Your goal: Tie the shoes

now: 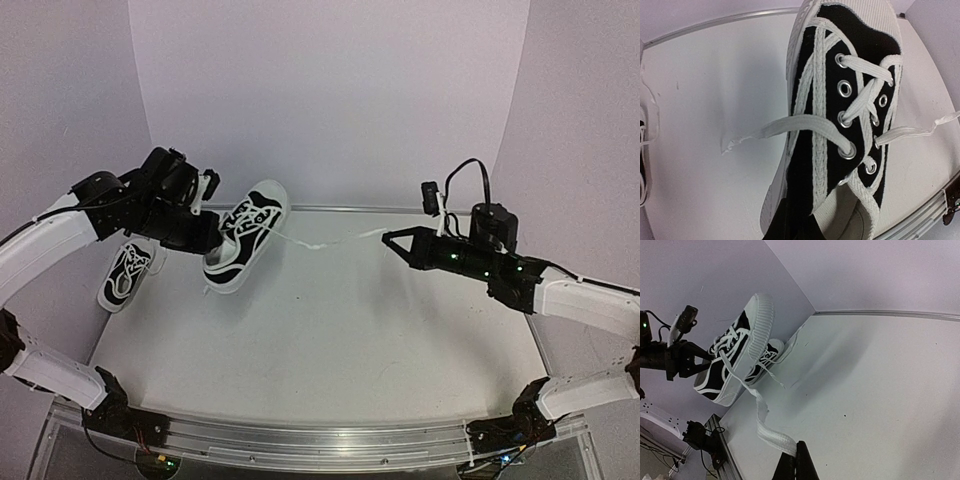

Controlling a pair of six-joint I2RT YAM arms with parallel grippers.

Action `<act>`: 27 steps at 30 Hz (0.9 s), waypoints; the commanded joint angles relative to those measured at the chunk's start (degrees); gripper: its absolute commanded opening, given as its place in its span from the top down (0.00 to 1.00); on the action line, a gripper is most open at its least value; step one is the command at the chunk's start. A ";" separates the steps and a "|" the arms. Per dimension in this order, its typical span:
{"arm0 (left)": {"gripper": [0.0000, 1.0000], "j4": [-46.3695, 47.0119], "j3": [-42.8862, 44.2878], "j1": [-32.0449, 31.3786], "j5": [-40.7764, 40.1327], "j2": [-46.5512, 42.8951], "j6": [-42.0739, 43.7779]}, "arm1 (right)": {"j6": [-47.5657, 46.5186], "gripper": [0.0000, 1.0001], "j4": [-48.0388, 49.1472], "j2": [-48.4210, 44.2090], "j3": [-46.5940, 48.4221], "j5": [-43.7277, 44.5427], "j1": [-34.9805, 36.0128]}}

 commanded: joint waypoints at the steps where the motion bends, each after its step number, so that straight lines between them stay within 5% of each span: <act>1: 1.00 14.38 -5.93 -0.95 10.44 3.24 -3.52 | 1.56 1.00 -4.15 -6.55 -1.49 6.19 0.30; 8: 1.00 33.67 -17.24 -9.23 10.54 8.56 -16.01 | 4.70 1.00 -15.43 -12.60 -4.46 15.78 0.29; 15: 1.00 38.05 -15.48 -20.26 4.93 20.28 -24.87 | 4.80 1.00 -20.24 -15.30 -4.57 18.76 0.25; 27: 1.00 44.63 -13.57 -26.17 -1.24 29.50 -38.28 | 4.88 1.00 -21.13 -12.51 -4.81 17.70 0.21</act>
